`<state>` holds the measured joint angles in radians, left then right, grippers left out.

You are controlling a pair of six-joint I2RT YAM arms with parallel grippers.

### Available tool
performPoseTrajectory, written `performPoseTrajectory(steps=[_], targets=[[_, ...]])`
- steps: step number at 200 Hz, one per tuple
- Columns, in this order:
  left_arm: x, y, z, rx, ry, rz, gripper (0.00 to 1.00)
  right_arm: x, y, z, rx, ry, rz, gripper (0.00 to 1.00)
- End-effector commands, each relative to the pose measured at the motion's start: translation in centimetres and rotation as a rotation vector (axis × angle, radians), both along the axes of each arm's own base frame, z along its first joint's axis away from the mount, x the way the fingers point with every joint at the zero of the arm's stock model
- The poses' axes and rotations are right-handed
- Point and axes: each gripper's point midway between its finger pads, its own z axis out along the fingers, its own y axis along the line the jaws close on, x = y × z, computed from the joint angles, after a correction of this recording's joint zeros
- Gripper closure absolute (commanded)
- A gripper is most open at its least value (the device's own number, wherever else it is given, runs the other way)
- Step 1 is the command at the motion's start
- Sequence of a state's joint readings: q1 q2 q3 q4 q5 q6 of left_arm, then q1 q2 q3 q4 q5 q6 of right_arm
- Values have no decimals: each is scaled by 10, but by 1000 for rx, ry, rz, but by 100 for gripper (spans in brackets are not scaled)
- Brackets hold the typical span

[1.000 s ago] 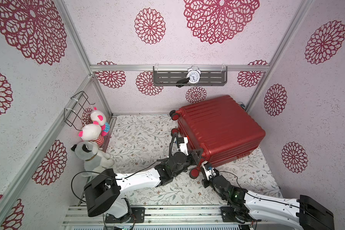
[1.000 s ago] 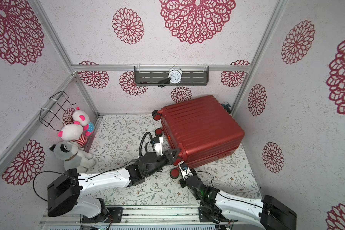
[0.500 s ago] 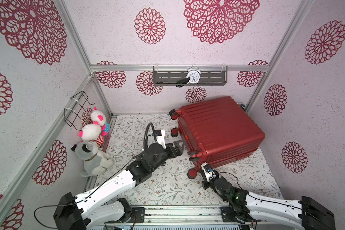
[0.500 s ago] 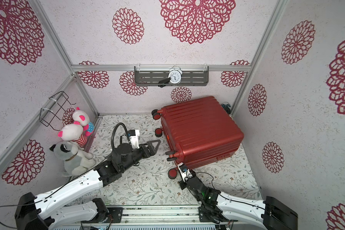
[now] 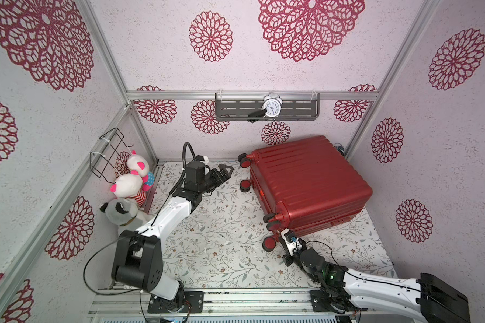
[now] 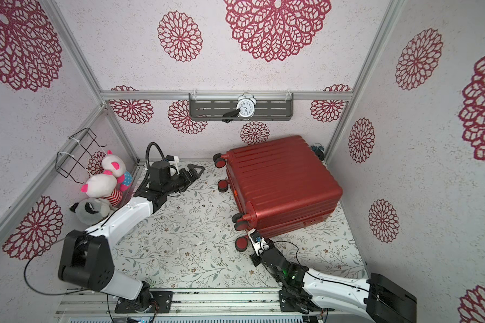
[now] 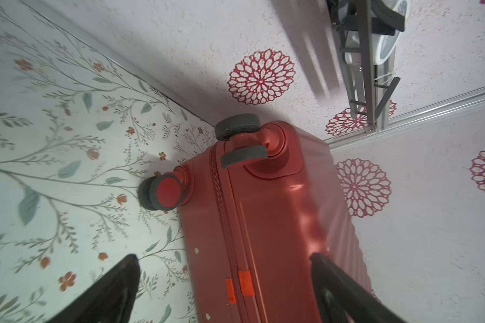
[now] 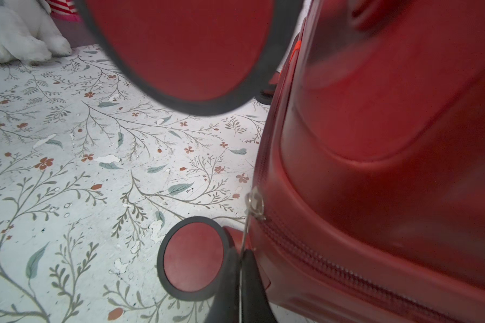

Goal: Open the suitcase zippers
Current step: Adjust the suitcase at the center of the board.

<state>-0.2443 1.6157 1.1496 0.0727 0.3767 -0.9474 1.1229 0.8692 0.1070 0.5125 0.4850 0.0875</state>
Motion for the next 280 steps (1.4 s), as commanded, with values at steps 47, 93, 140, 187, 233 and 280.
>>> performPoseTrajectory(steps=[47,93,140,187,233,280], targets=[[77,-52,-3,-241,6,-181,1,-14,28,28,60,-34,143,100],[108,-73,-14,-352,34,-217,1,-16,23,25,61,-28,134,100],[121,-90,-22,-410,46,-241,11,-16,19,24,66,-24,126,100],[127,-97,-18,-441,43,-243,22,-17,19,22,65,-20,126,100],[126,-96,-12,-467,36,-237,54,-17,20,23,73,-18,127,100],[111,-63,-13,-448,11,-166,62,-17,15,26,92,-18,113,100]])
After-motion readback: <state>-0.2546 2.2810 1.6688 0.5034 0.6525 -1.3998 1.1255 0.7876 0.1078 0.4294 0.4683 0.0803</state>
